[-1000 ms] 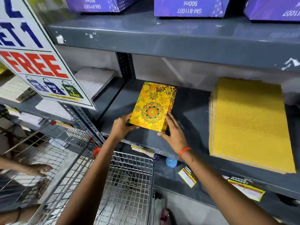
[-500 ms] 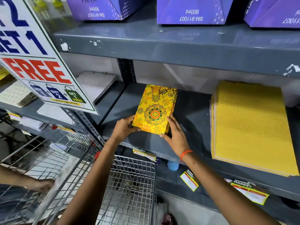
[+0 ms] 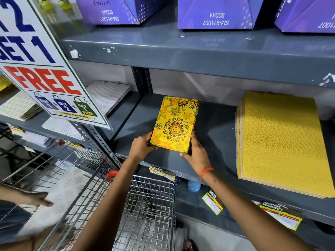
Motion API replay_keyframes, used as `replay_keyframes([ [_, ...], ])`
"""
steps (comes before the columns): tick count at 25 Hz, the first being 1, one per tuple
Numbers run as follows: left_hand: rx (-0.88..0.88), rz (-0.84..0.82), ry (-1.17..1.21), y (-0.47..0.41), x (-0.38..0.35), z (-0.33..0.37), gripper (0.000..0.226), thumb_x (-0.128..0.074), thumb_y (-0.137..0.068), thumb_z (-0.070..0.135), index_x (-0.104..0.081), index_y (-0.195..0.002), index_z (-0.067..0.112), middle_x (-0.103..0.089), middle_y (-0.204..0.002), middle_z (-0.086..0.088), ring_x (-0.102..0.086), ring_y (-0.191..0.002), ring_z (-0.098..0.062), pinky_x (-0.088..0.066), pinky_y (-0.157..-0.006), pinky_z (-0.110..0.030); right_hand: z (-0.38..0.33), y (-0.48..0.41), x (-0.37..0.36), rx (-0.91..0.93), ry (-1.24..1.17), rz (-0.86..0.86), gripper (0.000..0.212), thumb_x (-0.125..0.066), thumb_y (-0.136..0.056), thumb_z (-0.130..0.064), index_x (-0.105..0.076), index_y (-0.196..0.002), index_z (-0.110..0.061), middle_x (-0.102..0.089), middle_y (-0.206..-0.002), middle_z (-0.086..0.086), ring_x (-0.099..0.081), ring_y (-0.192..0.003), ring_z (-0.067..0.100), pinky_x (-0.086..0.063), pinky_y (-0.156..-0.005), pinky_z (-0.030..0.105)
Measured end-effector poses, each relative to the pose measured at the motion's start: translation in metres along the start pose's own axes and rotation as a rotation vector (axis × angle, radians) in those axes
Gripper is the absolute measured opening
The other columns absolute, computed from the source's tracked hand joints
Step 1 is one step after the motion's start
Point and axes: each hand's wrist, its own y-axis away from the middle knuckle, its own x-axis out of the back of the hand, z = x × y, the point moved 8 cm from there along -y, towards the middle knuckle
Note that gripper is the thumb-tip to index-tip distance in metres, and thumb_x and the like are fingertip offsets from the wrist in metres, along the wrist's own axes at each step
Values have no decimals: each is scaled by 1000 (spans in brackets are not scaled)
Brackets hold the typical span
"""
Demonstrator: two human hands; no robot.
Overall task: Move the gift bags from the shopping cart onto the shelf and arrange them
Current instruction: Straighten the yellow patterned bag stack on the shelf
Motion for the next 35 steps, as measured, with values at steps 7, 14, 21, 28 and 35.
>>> replay_keyframes([
  [7,-1,23,-84,0,3,2,44,-78,-66,18,-65,-108,20,-76,-101,-5,-69,-101,-23,-50,-75,-33,-1,-2,0,4,0,-3,98,-76,-74,-14,-13,-149,-11,-27,-156,9,-40,-136,29,-38,-110,37],
  [14,-53,-16,-142,-3,8,11,54,-80,-65,25,-63,-116,22,-76,-105,-4,-68,-104,-24,-50,-76,-35,1,-6,5,14,-28,-18,98,-78,-73,-24,-17,-148,-7,-28,-154,13,-35,-139,27,-31,-112,33],
  [21,-52,-37,-188,-6,8,11,51,-80,-67,28,-66,-116,23,-74,-111,-4,-67,-107,-23,-52,-83,-38,6,-8,2,-4,36,-17,99,-78,-72,-21,-16,-148,-8,-26,-155,14,-33,-139,29,-29,-112,31],
  [28,-53,-17,-220,-5,7,14,49,-79,-68,32,-67,-113,21,-75,-107,-5,-68,-104,-26,-52,-81,-38,4,-6,0,-24,96,19,96,-76,-75,-20,-15,-149,-8,-39,-149,15,-50,-127,33,-42,-103,37],
  [35,-66,-6,-201,-6,9,13,42,-81,-66,30,-72,-106,22,-77,-103,-4,-70,-98,-23,-51,-76,-36,4,-4,1,-38,86,68,94,-76,-75,-22,-18,-148,-10,-59,-130,19,-60,-111,35,-49,-91,36],
])
